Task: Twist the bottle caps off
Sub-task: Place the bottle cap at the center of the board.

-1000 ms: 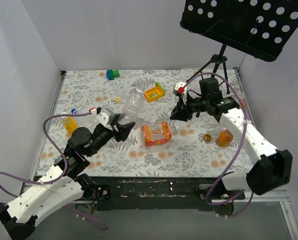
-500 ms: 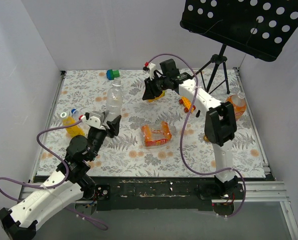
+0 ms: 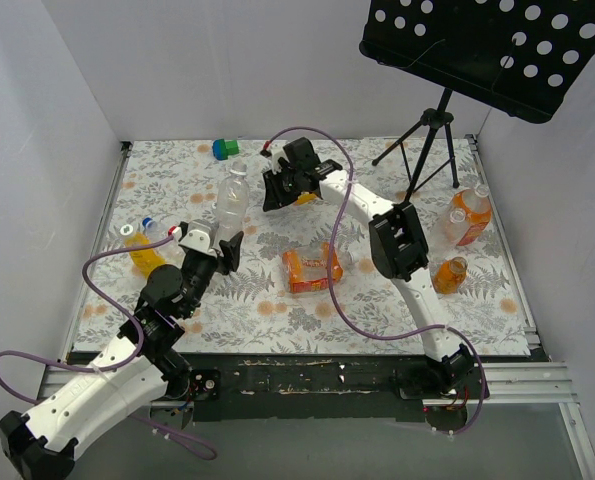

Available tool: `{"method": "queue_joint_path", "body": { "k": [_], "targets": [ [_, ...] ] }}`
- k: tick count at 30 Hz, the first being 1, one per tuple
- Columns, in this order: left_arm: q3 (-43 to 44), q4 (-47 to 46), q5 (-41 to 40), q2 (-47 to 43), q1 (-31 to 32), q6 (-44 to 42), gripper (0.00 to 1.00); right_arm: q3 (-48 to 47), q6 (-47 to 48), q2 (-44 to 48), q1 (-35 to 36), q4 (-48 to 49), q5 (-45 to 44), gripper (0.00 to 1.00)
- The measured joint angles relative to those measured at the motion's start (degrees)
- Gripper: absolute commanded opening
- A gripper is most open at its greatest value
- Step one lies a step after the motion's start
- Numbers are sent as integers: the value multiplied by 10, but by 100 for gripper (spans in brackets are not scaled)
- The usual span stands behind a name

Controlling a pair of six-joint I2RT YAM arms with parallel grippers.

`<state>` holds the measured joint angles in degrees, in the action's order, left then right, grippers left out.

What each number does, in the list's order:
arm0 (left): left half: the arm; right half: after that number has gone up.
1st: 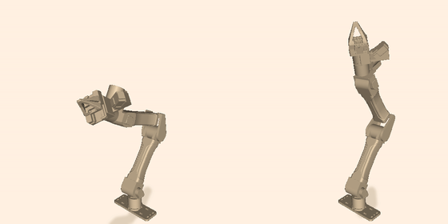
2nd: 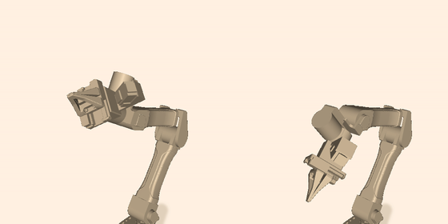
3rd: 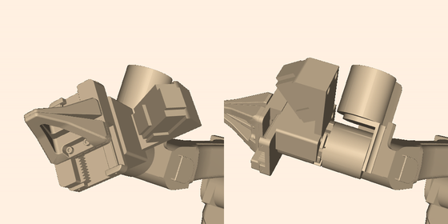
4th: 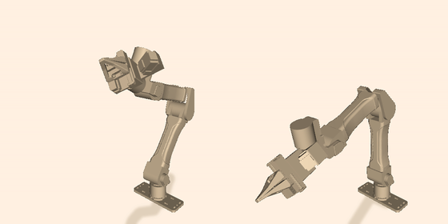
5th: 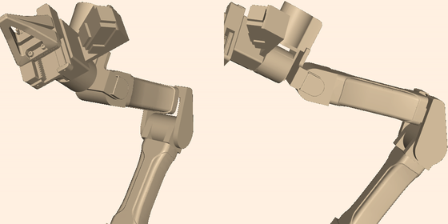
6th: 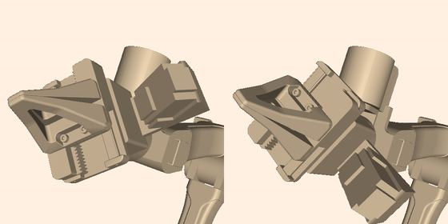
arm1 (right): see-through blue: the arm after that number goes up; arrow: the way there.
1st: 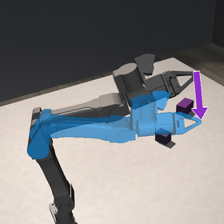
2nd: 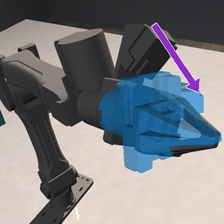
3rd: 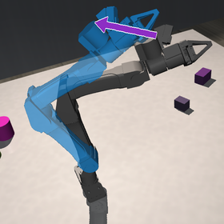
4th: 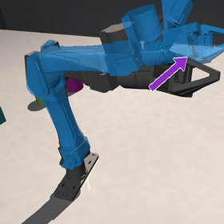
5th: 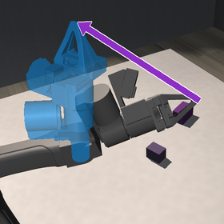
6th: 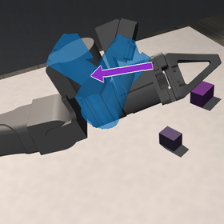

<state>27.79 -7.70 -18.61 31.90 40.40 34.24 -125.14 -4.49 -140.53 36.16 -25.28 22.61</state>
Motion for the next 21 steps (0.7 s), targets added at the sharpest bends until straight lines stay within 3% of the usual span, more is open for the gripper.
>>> {"method": "queue_joint_path", "body": {
  "k": [5, 11, 21],
  "targets": [
    [0, 0, 6, 0, -6, 0, 0, 0, -36, -4, 5, 35, -45, 11],
    [0, 0, 12, 0, -9, 0, 0, -1, -75, -7, 5, 79, -85, 33],
    [0, 0, 25, 5, -10, 2, 0, -11, -81, -37, 3, 87, -86, 53]
  ]
}}
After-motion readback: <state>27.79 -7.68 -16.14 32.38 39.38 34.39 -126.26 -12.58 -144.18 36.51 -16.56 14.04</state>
